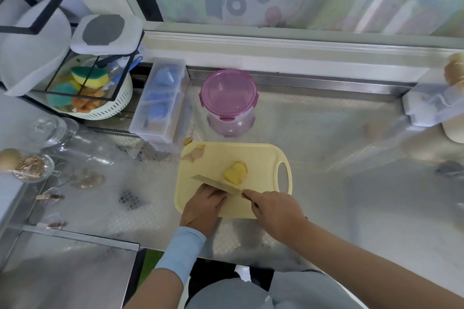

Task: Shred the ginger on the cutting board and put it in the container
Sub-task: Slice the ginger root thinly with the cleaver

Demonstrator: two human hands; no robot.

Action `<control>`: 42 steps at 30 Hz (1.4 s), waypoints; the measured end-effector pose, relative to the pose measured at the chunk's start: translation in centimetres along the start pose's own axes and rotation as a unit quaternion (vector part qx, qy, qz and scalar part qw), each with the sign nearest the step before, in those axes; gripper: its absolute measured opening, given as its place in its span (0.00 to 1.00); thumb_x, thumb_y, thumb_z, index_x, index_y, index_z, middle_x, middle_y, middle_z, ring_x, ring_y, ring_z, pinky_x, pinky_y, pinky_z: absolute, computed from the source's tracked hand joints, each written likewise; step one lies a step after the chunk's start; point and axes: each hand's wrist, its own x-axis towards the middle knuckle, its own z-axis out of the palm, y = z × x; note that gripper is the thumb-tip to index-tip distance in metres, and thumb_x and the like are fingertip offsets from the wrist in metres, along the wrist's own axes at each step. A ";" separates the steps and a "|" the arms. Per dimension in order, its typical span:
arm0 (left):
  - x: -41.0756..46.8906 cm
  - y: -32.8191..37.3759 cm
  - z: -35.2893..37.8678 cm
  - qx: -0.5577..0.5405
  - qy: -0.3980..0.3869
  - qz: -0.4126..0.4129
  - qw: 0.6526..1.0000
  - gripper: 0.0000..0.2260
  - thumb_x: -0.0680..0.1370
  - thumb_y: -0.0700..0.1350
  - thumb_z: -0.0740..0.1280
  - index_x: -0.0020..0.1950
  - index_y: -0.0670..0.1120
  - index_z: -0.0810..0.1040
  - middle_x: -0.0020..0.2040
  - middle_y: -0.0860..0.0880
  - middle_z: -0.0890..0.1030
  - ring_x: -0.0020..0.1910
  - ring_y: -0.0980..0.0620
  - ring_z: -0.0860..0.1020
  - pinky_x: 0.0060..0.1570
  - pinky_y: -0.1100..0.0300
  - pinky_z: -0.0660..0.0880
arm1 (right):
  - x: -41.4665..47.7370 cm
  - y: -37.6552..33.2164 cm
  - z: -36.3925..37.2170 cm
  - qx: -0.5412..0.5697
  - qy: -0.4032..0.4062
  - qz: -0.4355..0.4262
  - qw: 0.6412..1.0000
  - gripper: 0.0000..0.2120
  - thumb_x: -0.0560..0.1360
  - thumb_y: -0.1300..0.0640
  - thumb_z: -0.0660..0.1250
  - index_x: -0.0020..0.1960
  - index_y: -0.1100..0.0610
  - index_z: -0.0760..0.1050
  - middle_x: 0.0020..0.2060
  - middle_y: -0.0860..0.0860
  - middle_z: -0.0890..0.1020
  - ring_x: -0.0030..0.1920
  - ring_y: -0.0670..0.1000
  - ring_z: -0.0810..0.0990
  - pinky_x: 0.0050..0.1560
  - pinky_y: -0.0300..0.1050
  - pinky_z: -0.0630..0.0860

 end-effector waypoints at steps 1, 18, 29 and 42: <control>0.0 0.0 0.0 -0.006 -0.002 -0.003 1.000 0.13 0.76 0.46 0.61 0.47 0.44 0.84 0.48 0.45 0.82 0.51 0.52 0.71 0.50 0.65 0.68 | 0.1 0.1 0.0 -0.005 0.002 0.000 1.000 0.20 0.86 0.54 0.49 0.76 0.43 0.64 0.47 0.53 0.81 0.42 0.56 0.76 0.39 0.47 0.69; 0.8 -0.6 0.6 -0.030 0.021 -0.054 0.998 0.13 0.75 0.49 0.62 0.44 0.45 0.85 0.47 0.47 0.83 0.50 0.54 0.72 0.52 0.70 0.65 | 0.3 -0.4 -0.6 0.019 -0.004 0.019 1.000 0.20 0.86 0.55 0.49 0.75 0.44 0.66 0.41 0.51 0.77 0.40 0.57 0.74 0.36 0.46 0.68; 0.9 -0.6 0.6 -0.019 0.032 -0.046 0.998 0.13 0.74 0.49 0.62 0.42 0.45 0.85 0.44 0.48 0.83 0.47 0.55 0.72 0.47 0.68 0.67 | 0.7 -0.8 -0.7 0.014 -0.002 0.016 1.000 0.21 0.82 0.62 0.54 0.72 0.47 0.69 0.34 0.47 0.70 0.37 0.55 0.72 0.28 0.44 0.62; 0.9 -0.6 0.6 -0.038 0.016 -0.084 0.996 0.14 0.74 0.51 0.61 0.43 0.46 0.84 0.46 0.51 0.82 0.49 0.56 0.73 0.49 0.73 0.64 | 1.9 -0.7 -0.8 0.027 -0.035 0.015 0.999 0.17 0.82 0.62 0.56 0.68 0.52 0.73 0.41 0.51 0.76 0.38 0.55 0.75 0.37 0.46 0.73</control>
